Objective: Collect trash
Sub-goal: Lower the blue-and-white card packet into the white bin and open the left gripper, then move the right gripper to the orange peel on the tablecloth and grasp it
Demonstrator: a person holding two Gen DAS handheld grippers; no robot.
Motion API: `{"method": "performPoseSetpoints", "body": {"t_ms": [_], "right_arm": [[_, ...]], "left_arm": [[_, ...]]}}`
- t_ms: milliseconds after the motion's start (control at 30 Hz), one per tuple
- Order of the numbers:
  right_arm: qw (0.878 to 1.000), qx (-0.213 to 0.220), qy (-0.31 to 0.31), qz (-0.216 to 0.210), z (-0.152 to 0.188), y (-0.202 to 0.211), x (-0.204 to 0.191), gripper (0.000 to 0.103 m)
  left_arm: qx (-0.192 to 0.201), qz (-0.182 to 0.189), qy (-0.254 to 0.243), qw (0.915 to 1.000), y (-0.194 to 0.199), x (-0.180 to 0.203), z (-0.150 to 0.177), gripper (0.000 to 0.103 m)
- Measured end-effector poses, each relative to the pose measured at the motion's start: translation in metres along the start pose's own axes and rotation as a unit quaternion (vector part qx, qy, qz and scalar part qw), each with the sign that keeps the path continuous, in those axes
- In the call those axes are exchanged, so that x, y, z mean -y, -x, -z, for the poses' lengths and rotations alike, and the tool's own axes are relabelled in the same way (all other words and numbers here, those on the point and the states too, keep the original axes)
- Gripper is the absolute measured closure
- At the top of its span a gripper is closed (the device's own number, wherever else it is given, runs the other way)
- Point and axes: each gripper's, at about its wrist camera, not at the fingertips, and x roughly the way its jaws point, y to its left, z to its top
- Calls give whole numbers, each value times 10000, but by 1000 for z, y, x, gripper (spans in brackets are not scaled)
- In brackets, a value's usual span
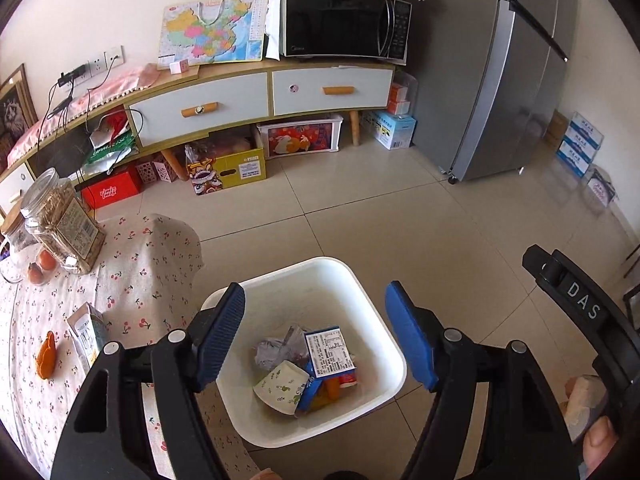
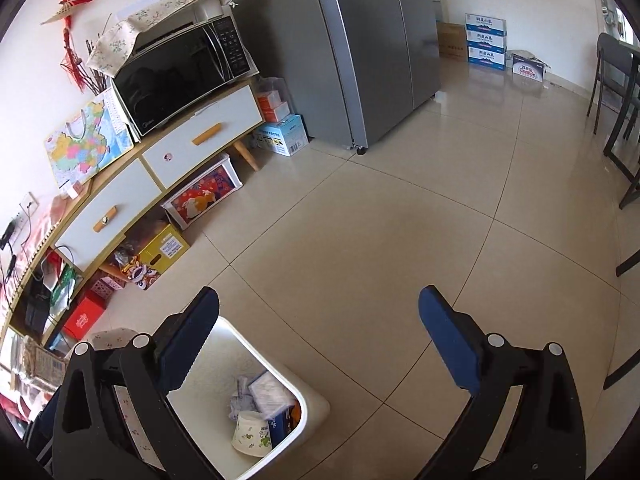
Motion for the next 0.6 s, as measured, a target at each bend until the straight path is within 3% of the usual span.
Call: {"method": "performPoseSetpoints", "body": {"t_ms": [233, 600], "right_arm": [[9983, 196, 499, -243, 12, 21, -34, 7], [9874, 123, 1410, -706, 54, 45, -104, 7]], "left_arm": [[117, -425, 65, 9990, 18, -31, 10, 27], [217, -1067, 521, 9927, 47, -116, 34, 23]]}}
